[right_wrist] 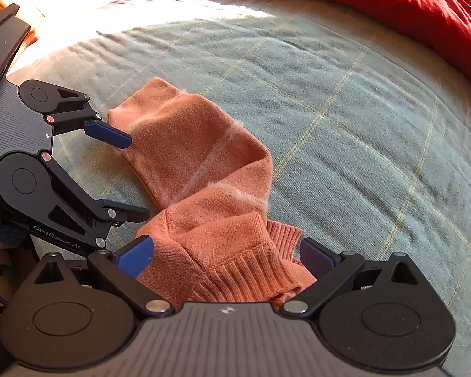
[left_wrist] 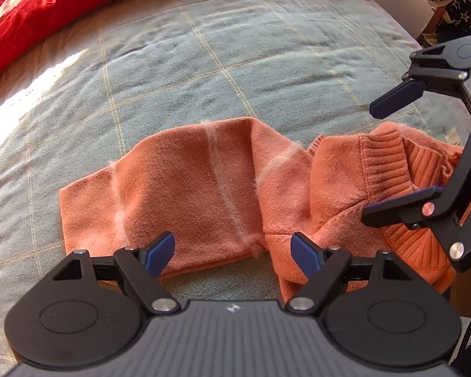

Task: Fold clothes

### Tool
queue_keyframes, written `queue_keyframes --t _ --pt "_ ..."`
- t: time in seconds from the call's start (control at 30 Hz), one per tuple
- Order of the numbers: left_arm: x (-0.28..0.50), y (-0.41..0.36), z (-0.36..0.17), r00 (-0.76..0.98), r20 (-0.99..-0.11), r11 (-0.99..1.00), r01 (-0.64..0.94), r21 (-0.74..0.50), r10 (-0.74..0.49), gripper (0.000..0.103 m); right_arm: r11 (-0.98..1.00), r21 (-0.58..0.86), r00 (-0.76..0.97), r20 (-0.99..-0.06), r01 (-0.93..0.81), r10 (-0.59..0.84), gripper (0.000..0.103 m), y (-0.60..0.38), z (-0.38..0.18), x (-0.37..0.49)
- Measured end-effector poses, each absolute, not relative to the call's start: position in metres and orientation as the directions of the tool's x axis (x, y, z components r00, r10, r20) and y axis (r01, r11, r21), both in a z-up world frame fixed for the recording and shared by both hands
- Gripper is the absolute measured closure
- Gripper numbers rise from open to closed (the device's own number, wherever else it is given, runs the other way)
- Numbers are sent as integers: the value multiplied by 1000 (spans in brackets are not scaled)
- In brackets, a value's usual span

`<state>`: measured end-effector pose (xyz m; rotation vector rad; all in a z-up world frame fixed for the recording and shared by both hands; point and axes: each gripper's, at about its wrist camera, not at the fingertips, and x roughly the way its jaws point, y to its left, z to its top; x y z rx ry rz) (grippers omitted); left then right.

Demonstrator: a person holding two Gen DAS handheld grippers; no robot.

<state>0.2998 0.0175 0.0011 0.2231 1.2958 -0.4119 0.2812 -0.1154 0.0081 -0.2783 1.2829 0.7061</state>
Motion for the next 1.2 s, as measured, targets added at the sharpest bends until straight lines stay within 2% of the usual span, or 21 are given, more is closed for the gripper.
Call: queue_keyframes --t 0.63,0.83,1.0,1.13,1.2 --pt "292 28 -21 168 -970 922 372 -103 -176 22 725 456 -95 -872 -515 481 0 -128 -41 283" --pt "291 35 -20 160 -971 928 357 -110 -176 22 663 610 -134 -772 -434 622 0 -136 -27 286" --pt "289 46 -15 160 -972 932 345 -109 -173 22 681 568 -147 -807 -462 572 0 -133 -45 286" --pt "287 56 -15 156 -974 940 325 -104 -162 22 704 504 -122 -846 -500 519 14 -127 -42 286" --pt "285 58 -15 158 -975 942 321 -101 -158 22 698 516 -108 -834 -497 540 32 -128 -31 289"
